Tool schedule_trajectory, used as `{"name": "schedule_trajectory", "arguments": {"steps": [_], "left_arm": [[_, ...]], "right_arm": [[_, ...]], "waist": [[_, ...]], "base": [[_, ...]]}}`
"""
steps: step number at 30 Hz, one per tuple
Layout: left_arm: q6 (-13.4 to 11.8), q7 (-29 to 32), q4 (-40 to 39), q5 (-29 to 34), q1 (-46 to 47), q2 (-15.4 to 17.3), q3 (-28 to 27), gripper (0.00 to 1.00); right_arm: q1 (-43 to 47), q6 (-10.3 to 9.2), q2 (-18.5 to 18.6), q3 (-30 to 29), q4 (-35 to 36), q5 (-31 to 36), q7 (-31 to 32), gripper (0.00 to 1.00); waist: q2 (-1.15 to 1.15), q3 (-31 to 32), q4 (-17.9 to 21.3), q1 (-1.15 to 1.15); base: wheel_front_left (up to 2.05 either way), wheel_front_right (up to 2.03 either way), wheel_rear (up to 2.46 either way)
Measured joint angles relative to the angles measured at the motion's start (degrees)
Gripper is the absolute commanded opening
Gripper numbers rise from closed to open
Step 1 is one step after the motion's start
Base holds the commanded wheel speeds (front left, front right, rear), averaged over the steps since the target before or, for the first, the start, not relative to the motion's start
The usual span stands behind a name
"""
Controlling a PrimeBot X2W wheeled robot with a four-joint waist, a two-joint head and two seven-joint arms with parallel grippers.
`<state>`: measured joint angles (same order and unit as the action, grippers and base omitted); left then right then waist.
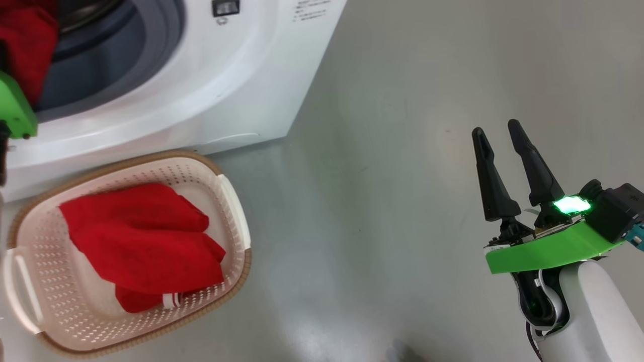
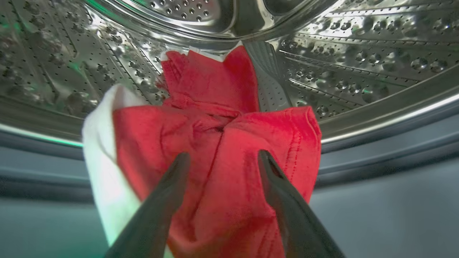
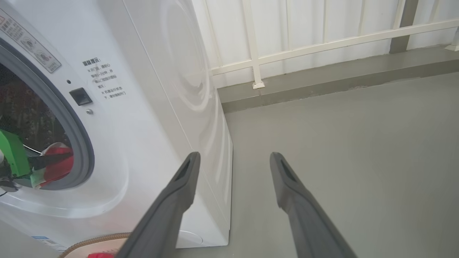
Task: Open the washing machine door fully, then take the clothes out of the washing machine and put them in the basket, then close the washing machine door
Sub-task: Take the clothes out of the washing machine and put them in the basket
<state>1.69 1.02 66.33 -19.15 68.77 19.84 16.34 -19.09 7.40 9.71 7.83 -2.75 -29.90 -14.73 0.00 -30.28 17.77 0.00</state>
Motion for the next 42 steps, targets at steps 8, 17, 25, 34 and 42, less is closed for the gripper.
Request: {"name": "schedule_trajectory", "arguments": {"steps": [8,17,25,34,42], "left_arm": [[-0.7,3.6,4.3,0.0,2.7,0.1,0.6,1.00],[-0.1,5.0,6.0,-0.2,3.6,-0.5,1.3,0.00],[0.6,2.0,6.7,-0.3,2.8,-2.0,2.4,0.00],[2.2,-6.9,6.3,-0.4,-0.9,-3.9,3.7,0.00],[3.2,-13.2,4.8,-0.7,-3.9,-5.4,4.8,0.00]], "right_arm": [[0.0,0.00,-0.5,0.0,0.0,0.0,0.0,1.00],[0.0,0.00,-0.8,-0.2,-0.1,1.0,0.0,1.00],[0.0,0.00,-0.6,0.1,-0.7,1.2,0.0,1.00],[0.1,0.00,0.6,0.5,-1.7,1.2,0.0,1.00],[1.3,0.00,2.0,0.5,-1.9,1.2,0.0,1.00]], "waist": [[0.00,-1.4,1.5,0.00],[0.00,-1.3,1.6,0.00],[0.00,0.6,1.0,0.00],[0.00,4.4,0.3,0.00],[0.00,8.1,-1.7,0.00]], "base": [[0.00,0.00,0.00],[0.00,0.00,0.00],[0.00,0.00,0.00],[0.00,0.00,0.00],[0.00,0.00,0.00]]}}
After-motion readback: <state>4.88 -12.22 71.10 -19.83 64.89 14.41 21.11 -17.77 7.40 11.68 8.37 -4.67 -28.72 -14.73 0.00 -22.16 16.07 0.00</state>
